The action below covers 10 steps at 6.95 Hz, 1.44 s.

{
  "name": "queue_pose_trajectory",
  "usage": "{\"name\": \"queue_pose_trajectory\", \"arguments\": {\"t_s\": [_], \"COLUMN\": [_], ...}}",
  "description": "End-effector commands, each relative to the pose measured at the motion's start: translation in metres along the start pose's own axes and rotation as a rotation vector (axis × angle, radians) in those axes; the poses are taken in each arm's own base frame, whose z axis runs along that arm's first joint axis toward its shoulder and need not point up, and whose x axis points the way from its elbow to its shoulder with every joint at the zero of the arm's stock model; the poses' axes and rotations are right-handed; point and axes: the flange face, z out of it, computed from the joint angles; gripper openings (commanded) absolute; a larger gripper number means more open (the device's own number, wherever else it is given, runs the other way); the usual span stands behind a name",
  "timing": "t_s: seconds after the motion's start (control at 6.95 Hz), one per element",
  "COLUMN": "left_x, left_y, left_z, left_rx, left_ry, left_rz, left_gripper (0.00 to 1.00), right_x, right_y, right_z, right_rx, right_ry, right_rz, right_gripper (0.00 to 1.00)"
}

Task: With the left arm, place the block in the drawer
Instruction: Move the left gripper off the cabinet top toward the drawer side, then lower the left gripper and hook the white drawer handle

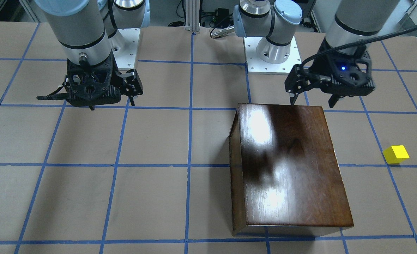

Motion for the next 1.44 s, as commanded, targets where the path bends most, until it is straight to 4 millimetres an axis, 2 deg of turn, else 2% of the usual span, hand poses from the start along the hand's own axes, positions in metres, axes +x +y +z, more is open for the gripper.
{"name": "queue_pose_trajectory", "arguments": {"t_s": [0.0, 0.29, 0.43, 0.58, 1.01, 1.15, 1.29], "left_x": [-0.094, -0.174, -0.2, -0.207, -0.232, -0.233, -0.231], "left_y": [0.013, 0.031, 0.03, 0.023, -0.011, -0.02, -0.027], "left_z": [0.009, 0.027, 0.037, 0.051, 0.137, 0.162, 0.177], "left_rx": [-0.015, -0.043, -0.033, -0.04, -0.073, -0.07, -0.051], "left_ry": [-0.001, 0.006, 0.0, 0.018, 0.111, 0.175, 0.238], "left_rz": [-0.029, -0.086, -0.11, -0.121, -0.069, -0.072, -0.075], "left_gripper": [1.0, 1.0, 1.0, 1.0, 1.0, 1.0, 1.0], "right_x": [0.0, 0.0, 0.0, 0.0, 0.0, 0.0, 0.0], "right_y": [0.0, 0.0, 0.0, 0.0, 0.0, 0.0, 0.0], "right_z": [0.0, 0.0, 0.0, 0.0, 0.0, 0.0, 0.0], "right_rx": [0.0, 0.0, 0.0, 0.0, 0.0, 0.0, 0.0], "right_ry": [0.0, 0.0, 0.0, 0.0, 0.0, 0.0, 0.0], "right_rz": [0.001, -0.001, 0.001, 0.001, 0.001, 0.001, 0.001], "right_gripper": [1.0, 1.0, 1.0, 1.0, 1.0, 1.0, 1.0]}}
